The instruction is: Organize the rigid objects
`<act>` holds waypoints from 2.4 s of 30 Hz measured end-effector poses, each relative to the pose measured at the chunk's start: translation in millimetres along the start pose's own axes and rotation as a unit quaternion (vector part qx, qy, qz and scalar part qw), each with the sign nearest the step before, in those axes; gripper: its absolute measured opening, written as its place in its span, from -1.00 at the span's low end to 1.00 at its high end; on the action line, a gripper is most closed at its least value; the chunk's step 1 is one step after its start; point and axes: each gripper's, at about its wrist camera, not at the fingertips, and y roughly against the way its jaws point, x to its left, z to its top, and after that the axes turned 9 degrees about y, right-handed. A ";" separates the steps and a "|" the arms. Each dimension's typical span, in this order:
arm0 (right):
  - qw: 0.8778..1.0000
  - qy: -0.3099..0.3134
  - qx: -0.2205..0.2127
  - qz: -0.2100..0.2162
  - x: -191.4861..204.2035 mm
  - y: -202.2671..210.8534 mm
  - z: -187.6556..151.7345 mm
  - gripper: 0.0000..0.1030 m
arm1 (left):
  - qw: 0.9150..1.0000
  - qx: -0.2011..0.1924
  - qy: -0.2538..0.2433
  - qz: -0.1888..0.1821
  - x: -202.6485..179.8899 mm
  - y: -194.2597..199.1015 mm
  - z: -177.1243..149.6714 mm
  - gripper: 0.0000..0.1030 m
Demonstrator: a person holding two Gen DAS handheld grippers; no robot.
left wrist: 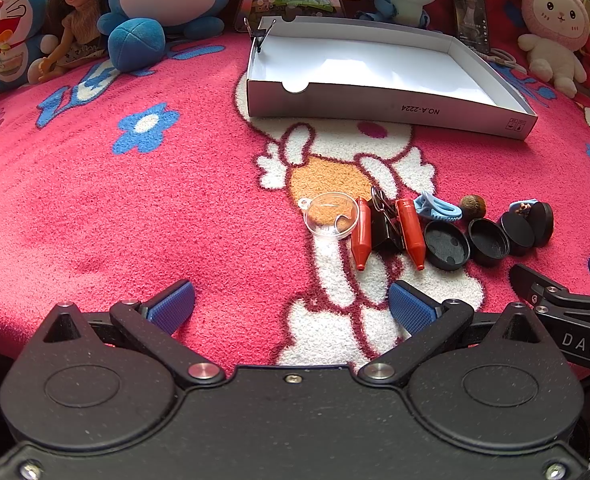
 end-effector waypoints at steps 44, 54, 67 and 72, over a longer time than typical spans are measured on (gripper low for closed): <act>0.999 0.022 -0.013 0.025 -7.0 -0.2 -1.2 1.00 | 1.000 -0.020 -0.006 -0.010 8.9 3.8 -4.0 1.00; 0.998 0.016 -0.057 0.022 -6.4 2.3 -14.6 1.00 | 0.998 -0.049 -0.024 -0.022 11.4 3.7 -10.1 1.00; 0.993 0.022 -0.114 0.031 -9.8 22.7 -15.5 0.39 | 0.994 -0.067 -0.028 -0.077 11.6 30.0 -8.2 -0.22; 0.987 0.035 -0.137 0.075 -2.7 36.3 -14.5 -0.32 | 0.990 -0.057 -0.024 -0.123 10.8 33.7 -5.1 -0.52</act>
